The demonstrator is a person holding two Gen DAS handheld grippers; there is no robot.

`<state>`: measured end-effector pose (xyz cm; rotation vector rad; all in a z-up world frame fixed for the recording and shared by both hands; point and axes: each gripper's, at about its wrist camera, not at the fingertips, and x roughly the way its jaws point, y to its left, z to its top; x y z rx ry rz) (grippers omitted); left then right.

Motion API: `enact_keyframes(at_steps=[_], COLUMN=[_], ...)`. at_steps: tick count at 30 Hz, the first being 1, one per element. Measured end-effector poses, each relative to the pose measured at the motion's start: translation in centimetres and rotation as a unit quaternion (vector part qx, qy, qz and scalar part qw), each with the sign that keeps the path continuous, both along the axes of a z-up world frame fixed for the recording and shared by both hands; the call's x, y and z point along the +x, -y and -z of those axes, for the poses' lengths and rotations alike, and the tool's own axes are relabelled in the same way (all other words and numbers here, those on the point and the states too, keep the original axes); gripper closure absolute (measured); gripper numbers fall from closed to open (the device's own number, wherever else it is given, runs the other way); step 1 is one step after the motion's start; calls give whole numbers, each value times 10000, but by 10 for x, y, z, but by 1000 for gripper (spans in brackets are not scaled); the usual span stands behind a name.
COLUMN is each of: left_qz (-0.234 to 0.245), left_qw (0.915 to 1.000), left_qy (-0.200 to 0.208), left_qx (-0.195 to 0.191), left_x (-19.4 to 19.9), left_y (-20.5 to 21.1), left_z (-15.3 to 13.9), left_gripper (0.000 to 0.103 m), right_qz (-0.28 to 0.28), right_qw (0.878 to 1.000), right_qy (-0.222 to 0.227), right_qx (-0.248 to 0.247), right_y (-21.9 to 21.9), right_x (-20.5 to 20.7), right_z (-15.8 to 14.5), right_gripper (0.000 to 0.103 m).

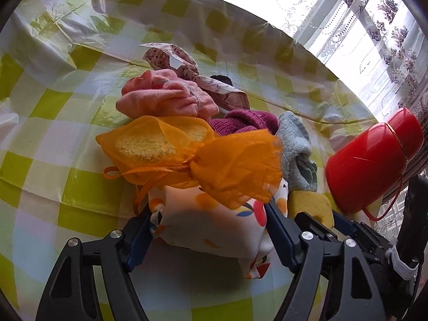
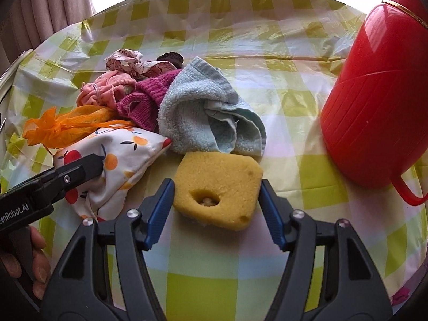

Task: Organize soft objects
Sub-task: 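Grasp the white orange-print pouch with the left gripper while the right grasps the yellow sponge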

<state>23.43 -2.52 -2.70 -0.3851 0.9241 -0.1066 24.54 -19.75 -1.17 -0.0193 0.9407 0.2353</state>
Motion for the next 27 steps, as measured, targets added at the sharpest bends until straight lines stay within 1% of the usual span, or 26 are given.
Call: enact_keyframes(at_steps=[5,9,12,14,18,19,23,27], left_qz=[51,161,289,337,410,438,514,490], left_qw=[10000,9998,9992,9987,9980,9978,9975,9978], left_qy=[69,59,14,-26,-3,5,59,133], left_qx=[-43,-122,-279,-394,-487,-495,-485,-437], left_x=[-4,-9,-14,-19,-32,-35,-50,-61], left_y=[1,4,8,10,16,19,29,35], left_z=[-1,-2,-3,-4,-11,-13,-20,-29], left_gripper=[39,41,43,44,45,45,45,45], right_qz=[-17,-36,-76,-68,17,44,110,172], right_qw=[10000,10000,9999,10000,9999,9999,9997,9991], right_qy=[47,77,71,66,102,112,12,-98], right_qx=[4,5,-17,-2,90,105,232,382], right_y=[0,1,2,6,19,22,37,53], right_x=[-3,-7,-14,-20,-33,-37,-52,-63], right_z=[-1,-3,-5,-8,-17,-19,-22,-21], right_gripper=[46,50,52,54,57,79,78,77])
